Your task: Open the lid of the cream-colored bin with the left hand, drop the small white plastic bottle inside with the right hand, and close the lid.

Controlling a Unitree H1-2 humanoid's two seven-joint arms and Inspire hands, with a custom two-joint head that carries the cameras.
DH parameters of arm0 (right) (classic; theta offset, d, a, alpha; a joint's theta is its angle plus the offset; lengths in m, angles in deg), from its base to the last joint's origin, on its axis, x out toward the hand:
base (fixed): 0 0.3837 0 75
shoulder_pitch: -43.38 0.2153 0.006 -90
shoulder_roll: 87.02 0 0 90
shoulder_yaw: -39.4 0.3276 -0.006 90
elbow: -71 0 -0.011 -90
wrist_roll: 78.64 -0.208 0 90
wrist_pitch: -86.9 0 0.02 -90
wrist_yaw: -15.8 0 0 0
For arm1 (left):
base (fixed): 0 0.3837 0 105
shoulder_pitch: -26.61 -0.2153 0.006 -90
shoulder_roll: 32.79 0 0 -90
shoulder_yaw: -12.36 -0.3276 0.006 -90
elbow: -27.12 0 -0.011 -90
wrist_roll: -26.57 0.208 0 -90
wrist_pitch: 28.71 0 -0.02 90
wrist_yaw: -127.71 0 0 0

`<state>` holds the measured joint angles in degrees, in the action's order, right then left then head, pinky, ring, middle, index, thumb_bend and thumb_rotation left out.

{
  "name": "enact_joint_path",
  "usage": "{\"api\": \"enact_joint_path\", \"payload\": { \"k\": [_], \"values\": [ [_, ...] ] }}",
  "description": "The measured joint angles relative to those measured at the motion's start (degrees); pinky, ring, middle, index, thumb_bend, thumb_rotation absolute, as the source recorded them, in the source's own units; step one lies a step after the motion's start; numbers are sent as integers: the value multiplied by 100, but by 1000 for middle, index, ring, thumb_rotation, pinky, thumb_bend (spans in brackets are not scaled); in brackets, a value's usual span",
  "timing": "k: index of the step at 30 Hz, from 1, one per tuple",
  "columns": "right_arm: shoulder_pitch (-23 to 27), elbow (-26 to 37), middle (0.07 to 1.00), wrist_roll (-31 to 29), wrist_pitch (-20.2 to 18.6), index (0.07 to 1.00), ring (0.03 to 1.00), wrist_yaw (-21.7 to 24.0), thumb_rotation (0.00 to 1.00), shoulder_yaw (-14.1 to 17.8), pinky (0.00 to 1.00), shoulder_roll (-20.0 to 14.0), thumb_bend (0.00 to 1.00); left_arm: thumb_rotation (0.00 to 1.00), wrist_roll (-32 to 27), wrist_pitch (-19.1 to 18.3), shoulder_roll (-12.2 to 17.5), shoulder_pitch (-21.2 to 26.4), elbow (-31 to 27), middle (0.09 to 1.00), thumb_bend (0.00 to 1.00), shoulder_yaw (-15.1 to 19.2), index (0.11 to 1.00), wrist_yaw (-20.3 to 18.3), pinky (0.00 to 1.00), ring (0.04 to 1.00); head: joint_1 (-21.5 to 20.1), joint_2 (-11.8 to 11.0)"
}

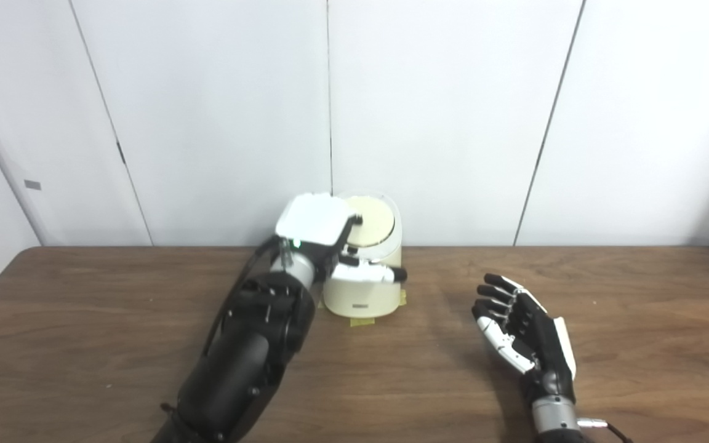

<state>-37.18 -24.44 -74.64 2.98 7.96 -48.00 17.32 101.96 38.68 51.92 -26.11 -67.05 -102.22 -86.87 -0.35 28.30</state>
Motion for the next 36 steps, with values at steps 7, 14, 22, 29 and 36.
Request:
{"api": "enact_joint_path", "payload": {
  "k": [7,14,22,29,36],
  "values": [
    [-35,64,706,10,-108,725,671,7,225,0,589,-1,199,1000,171,178,37,-47,151,876,1000,-122,848,322,1000,984,-35,53],
    [-40,66,707,-2,-108,724,671,38,246,4,589,-4,208,1000,626,386,95,-202,186,885,974,-406,854,594,1000,983,-53,79],
    [-47,108,711,-25,-158,727,673,64,262,5,593,0,203,1000,1393,648,257,-320,216,874,967,-811,859,754,1000,980,-79,105],
    [-49,128,710,-44,-311,727,670,72,284,10,596,2,209,1000,1414,687,154,-480,191,885,849,-637,854,988,1000,988,-70,97],
    [-50,129,702,2,-308,721,659,90,285,-15,585,1,215,1000,1269,550,-138,-900,122,968,787,-279,939,1531,1000,999,-70,70]
  ]
}}
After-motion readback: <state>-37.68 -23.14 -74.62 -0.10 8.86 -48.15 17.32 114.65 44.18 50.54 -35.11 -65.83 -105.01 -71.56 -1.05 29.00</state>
